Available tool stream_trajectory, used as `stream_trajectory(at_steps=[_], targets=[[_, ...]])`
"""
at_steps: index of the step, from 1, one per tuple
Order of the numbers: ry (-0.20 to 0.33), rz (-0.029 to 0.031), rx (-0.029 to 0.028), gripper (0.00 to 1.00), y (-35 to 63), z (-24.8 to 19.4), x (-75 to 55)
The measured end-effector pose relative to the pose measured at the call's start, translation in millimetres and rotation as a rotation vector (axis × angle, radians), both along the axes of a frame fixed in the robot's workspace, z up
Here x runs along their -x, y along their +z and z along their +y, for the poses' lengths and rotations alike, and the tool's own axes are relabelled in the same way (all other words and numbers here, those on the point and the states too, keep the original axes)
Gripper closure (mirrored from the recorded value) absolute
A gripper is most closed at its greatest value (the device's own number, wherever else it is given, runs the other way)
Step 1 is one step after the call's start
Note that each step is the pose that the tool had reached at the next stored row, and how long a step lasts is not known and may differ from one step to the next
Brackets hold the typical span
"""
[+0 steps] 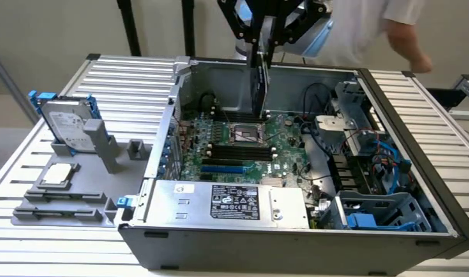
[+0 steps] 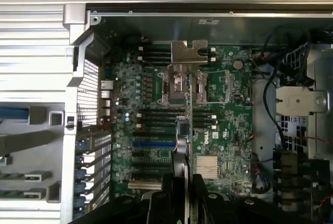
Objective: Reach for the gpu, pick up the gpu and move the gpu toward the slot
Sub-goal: 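Pick up the gpu and move the gpu toward the slot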
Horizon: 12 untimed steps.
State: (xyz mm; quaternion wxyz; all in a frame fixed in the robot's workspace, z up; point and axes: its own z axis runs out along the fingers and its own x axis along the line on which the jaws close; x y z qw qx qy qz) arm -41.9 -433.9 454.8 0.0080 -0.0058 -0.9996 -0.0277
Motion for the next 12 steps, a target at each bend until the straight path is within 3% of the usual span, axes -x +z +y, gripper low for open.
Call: stream_trajectory(at_steps=[5, 12], targets=[[0.000, 0.0041, 0.0000, 0.74, -1.4, 1.7, -19.8], [0.000, 0.0049, 0.0000, 0.74, -1.4, 1.8, -20.9]])
